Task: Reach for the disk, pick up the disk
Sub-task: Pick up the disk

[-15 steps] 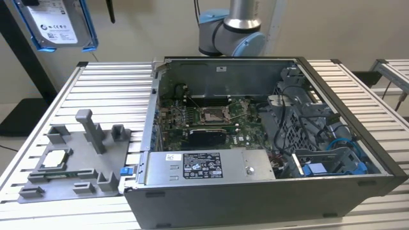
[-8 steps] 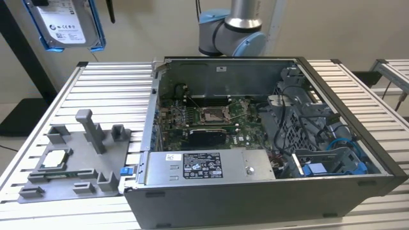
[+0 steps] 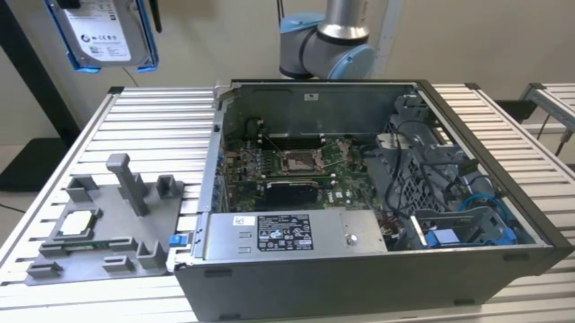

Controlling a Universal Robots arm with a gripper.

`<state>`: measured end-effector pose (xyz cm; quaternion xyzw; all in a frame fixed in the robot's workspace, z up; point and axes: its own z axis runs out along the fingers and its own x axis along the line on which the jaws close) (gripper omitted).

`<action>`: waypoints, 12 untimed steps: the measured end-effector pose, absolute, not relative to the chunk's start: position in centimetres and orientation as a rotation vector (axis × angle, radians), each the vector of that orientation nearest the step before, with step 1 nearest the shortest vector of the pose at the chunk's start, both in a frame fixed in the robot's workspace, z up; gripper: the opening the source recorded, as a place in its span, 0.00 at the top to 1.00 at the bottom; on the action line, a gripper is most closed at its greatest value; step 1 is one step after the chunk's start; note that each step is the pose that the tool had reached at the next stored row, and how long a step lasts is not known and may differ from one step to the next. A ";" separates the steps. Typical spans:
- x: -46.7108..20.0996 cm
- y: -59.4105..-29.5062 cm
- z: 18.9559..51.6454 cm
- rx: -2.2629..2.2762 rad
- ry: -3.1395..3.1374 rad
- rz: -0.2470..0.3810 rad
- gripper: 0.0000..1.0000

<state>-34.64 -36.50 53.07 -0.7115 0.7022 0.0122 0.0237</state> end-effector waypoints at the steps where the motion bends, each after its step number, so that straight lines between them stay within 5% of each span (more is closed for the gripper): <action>1: -34.5 -36.5 53.1 -2.202 2.173 0.038 1.00; 12: -32.5 -36.5 53.1 -2.202 2.173 0.038 1.00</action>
